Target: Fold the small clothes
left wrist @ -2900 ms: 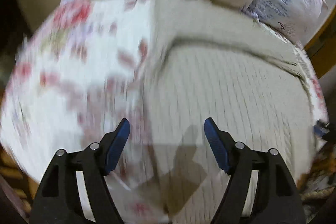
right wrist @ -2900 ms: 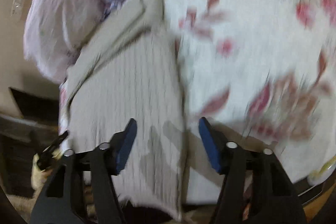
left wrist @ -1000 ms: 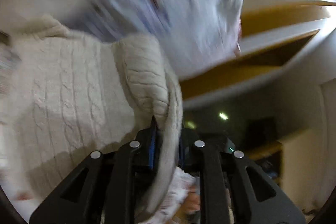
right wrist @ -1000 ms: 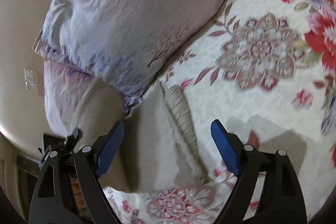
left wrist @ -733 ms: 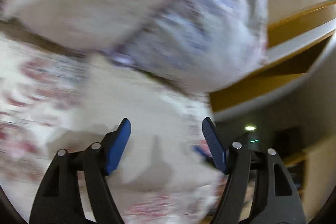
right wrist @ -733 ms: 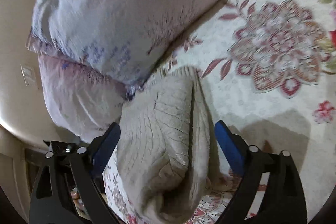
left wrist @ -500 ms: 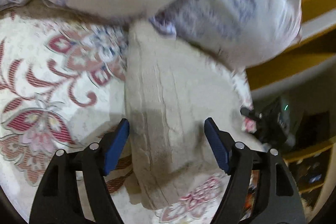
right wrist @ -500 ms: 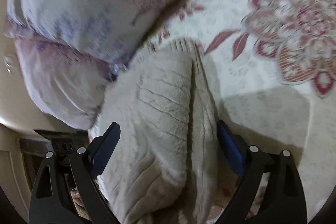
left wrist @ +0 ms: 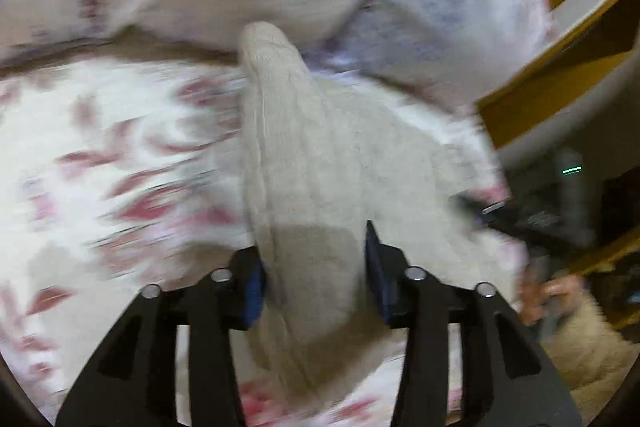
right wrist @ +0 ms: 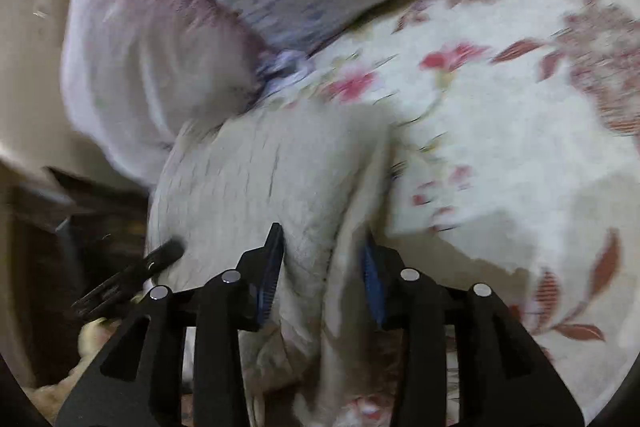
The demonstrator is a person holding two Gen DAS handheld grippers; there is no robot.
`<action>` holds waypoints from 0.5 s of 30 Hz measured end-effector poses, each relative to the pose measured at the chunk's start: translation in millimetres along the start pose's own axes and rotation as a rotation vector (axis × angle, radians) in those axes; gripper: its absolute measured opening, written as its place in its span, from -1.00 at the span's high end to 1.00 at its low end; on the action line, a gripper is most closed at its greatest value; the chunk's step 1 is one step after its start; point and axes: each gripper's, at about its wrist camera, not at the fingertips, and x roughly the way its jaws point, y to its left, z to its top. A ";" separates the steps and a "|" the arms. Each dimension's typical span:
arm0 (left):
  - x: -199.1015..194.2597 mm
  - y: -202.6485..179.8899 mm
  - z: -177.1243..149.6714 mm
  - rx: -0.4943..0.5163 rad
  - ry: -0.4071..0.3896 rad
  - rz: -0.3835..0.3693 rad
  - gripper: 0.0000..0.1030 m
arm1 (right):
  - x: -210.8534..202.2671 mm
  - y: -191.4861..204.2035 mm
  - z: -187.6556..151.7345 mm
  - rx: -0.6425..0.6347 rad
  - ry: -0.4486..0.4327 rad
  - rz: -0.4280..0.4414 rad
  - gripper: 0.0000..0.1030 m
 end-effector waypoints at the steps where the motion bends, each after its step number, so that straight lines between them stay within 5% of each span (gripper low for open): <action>1: -1.9 3.8 -2.6 -0.008 -0.009 0.029 -0.01 | -6.5 -2.2 -1.8 0.034 -0.051 0.030 0.05; 4: -30.4 14.9 -14.2 -0.046 -0.090 0.059 -0.29 | -2.6 1.0 -2.4 0.052 -0.065 0.083 0.08; 5: -36.3 15.1 -18.1 -0.049 -0.105 0.066 -0.34 | 7.7 7.8 -1.7 0.018 -0.037 0.060 0.72; 6: -43.7 15.7 -23.8 -0.055 -0.122 0.072 -0.38 | 16.0 16.0 0.0 -0.036 -0.026 -0.001 0.84; 7: -51.6 18.3 -30.0 -0.061 -0.131 0.079 -0.39 | 20.2 23.3 4.5 -0.081 -0.056 -0.091 0.85; 11: -58.8 6.9 -47.5 -0.033 -0.134 0.134 -0.47 | 19.5 -0.2 39.1 0.047 -0.145 -0.161 0.85; 15: -59.9 5.3 -71.4 0.025 -0.144 0.260 -0.91 | 3.4 15.4 33.2 -0.006 -0.153 -0.155 0.65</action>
